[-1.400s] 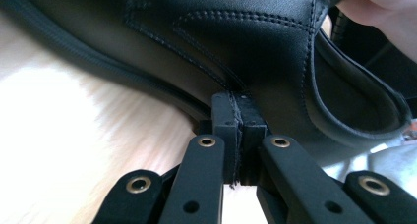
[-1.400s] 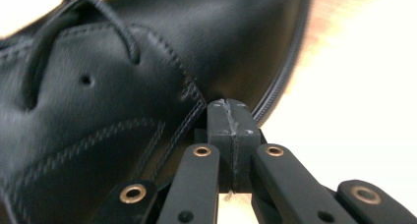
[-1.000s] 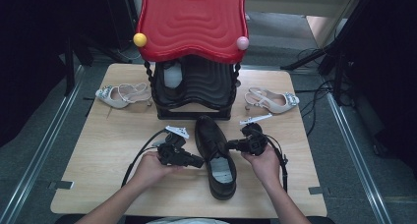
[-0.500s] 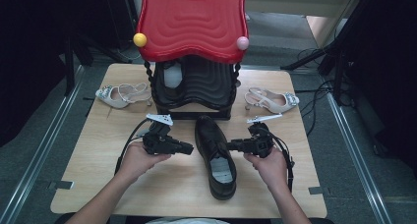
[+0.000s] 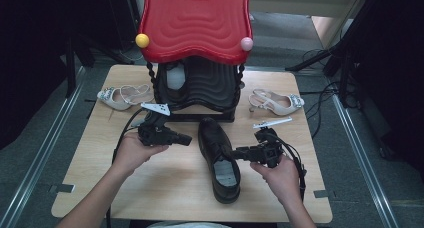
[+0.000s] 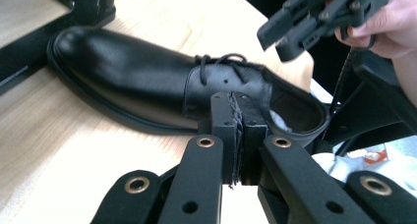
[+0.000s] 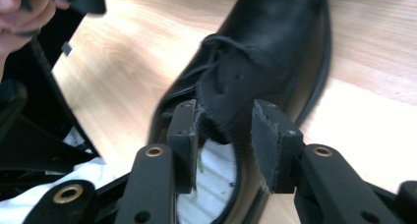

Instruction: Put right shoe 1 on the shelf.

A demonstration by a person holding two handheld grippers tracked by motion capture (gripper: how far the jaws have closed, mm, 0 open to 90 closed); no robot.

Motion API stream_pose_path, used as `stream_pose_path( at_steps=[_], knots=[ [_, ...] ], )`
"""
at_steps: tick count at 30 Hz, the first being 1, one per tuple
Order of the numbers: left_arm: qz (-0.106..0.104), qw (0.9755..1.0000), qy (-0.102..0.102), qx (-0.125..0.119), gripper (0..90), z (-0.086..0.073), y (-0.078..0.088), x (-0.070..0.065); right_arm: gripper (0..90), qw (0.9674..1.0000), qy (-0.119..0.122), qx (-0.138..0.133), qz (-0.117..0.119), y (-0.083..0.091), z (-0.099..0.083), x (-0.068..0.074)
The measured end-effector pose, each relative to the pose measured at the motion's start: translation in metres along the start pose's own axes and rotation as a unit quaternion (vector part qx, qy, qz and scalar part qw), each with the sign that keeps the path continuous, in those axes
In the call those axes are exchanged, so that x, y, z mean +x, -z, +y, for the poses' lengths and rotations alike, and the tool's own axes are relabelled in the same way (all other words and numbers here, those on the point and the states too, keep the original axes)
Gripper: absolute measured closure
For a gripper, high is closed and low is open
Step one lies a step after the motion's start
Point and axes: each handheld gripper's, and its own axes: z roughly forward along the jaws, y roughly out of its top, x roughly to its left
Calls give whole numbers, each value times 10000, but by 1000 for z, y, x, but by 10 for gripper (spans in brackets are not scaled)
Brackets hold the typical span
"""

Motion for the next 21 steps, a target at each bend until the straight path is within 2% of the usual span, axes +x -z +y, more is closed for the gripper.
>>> stream_pose_path(
  at_steps=[7, 9, 14, 21],
  knots=[
    [-57, 9995, -152, -263, 891, 26, 18, -5, 617, 9996, 198, 214, -29, -1, -3, 24],
    [-51, 9993, -193, -308, 893, 35, 23, -6, 599, 9993, 160, 334, -11, 0, -2, 31],
    [76, 9990, -354, -271, 895, 58, 36, -10, 590, 9980, 310, 554, -65, -6, -1, 46],
    [184, 9980, -511, -324, 892, 87, 55, -15, 571, 9965, 399, 731, -87, -18, -2, 55]
  ],
)
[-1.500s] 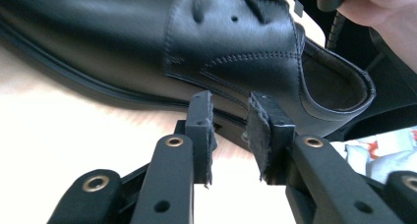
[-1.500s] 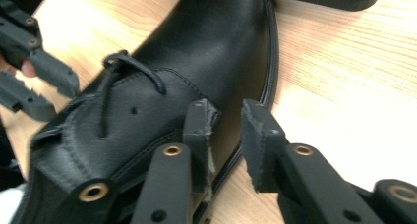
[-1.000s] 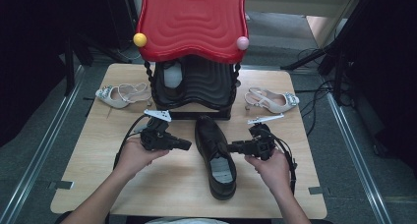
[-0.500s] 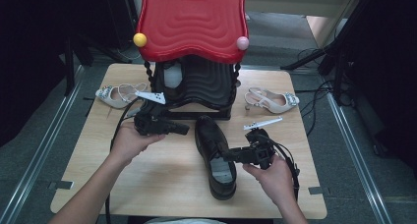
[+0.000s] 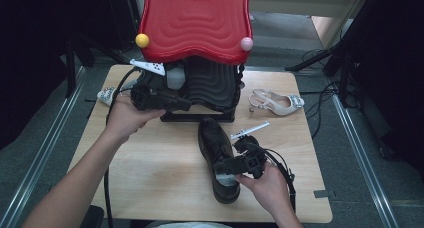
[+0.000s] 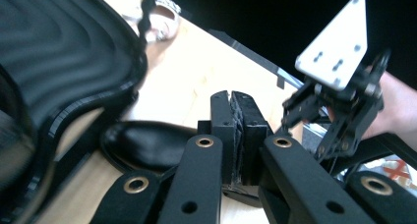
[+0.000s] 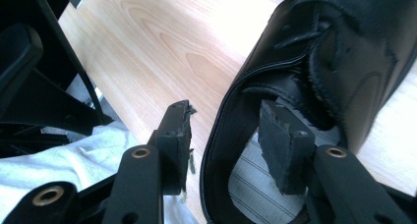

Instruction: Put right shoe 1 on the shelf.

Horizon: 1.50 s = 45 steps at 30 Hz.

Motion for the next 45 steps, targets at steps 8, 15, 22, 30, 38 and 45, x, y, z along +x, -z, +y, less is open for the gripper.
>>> stream_pose_path(
  at_steps=[8, 15, 22, 30, 38, 45],
  knots=[
    [152, 9997, -148, -107, 888, 35, 19, 4, 563, 9998, 3, 200, -27, -17, 2, 2],
    [276, 9991, -312, -86, 878, 63, 29, 8, 564, 9993, -16, 347, -131, -31, 4, 0],
    [331, 9987, -326, -196, 877, 88, 34, 15, 564, 9980, 52, 552, -313, -53, 3, 1],
    [483, 9978, -338, -298, 879, 115, 34, 24, 630, 9948, 223, 706, -700, -71, 1, 5],
    [905, 9950, -361, -236, 872, 129, 29, 34, 689, 9949, 202, 696, -702, -70, 0, 3],
    [1156, 9928, -248, -185, 883, 132, 21, 37, 812, 9944, 266, 714, -726, -62, -1, 0]
  ],
)
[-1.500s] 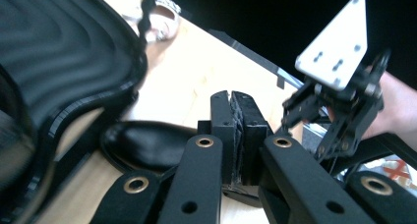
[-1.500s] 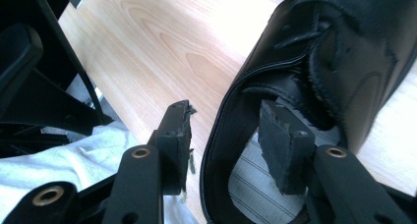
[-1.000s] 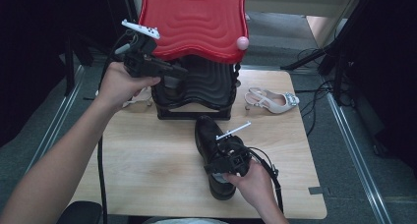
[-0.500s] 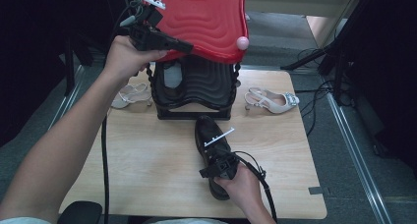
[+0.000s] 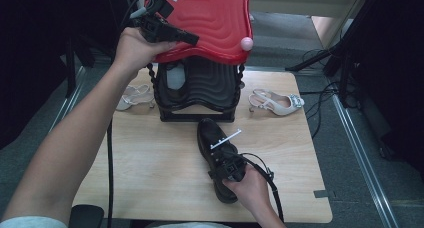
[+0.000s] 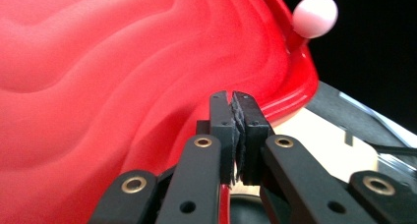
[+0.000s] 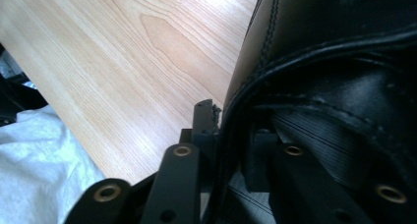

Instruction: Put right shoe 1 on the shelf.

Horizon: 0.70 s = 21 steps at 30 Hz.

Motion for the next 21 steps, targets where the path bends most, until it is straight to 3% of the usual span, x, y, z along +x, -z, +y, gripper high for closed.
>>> stream_pose_path(
  at_steps=[6, 13, 16, 21],
  knots=[
    [137, 9999, 54, 25, 884, 0, -4, 0, 860, 9995, -164, -175, 209, 18, -3, -13],
    [223, 9997, 141, 11, 896, -1, -7, -1, 874, 9976, -371, -502, 296, 48, -6, -30],
    [258, 9996, 113, 17, 900, -1, -7, -2, 874, 9956, -496, -593, 522, 56, -6, -38],
    [258, 9995, 157, 37, 900, 0, -7, -2, 872, 9930, -549, -726, 758, 67, -5, -41]
  ],
)
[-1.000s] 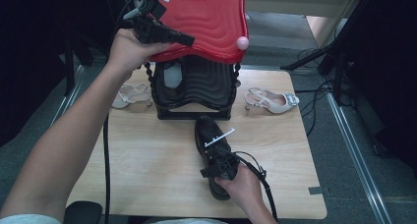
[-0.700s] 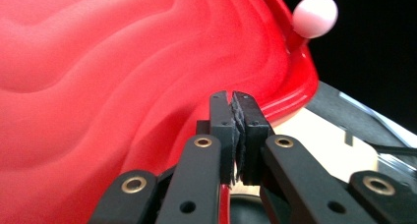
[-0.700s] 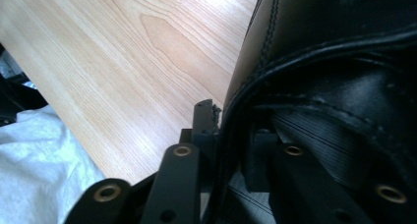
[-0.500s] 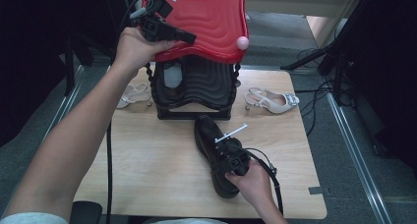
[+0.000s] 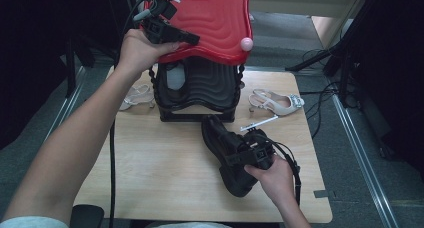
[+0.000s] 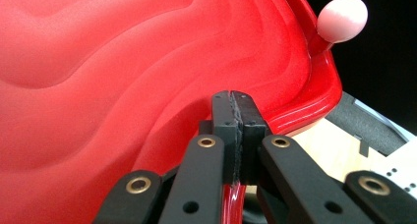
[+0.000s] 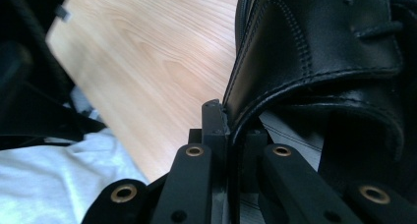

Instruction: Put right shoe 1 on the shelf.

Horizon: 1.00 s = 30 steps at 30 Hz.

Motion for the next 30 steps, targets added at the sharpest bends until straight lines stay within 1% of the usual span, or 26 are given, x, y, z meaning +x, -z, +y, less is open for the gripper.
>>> stream_pose_path(
  at_steps=[4, 6, 10, 12, 14, 16, 19, 21, 22, 24, 26, 30],
  knots=[
    [10, 10000, 16, 3, 900, 0, 0, -1, 870, 9997, 53, -118, 203, 12, 3, 6],
    [62, 10000, -39, 4, 900, 0, 0, -3, 870, 9993, 107, -166, 309, 19, 6, 10],
    [72, 10000, -11, 16, 900, 0, 0, -3, 870, 9984, 157, -246, 494, 34, 10, 17],
    [78, 10000, -7, 19, 900, 0, 0, -3, 869, 9978, 197, -349, 533, 42, 14, 19],
    [79, 10000, -10, 26, 900, 0, 0, -3, 869, 9974, 208, -453, 524, 49, 16, 21],
    [96, 9999, -20, 35, 900, 1, 0, -3, 869, 9973, 259, -513, 452, 56, 21, 23],
    [133, 9999, -61, 37, 900, 1, 0, -4, 864, 9972, 302, -626, 279, 64, 31, 26],
    [190, 9997, -174, 7, 900, 0, 0, -6, 862, 9966, 349, -732, 110, 67, 39, 29],
    [188, 9997, -180, 6, 900, 0, 0, -6, 861, 9961, 401, -785, -13, 67, 45, 30],
    [159, 9998, -135, 15, 900, 0, 0, -5, 862, 9953, 431, -849, -145, 66, 53, 30],
    [148, 9998, -127, 3, 900, 0, 0, -5, 861, 9939, 418, -984, -257, 63, 62, 30],
    [82, 9999, -119, -10, 900, -1, 0, -4, 861, 9894, 461, -1235, -602, 50, 79, 33]
  ],
)
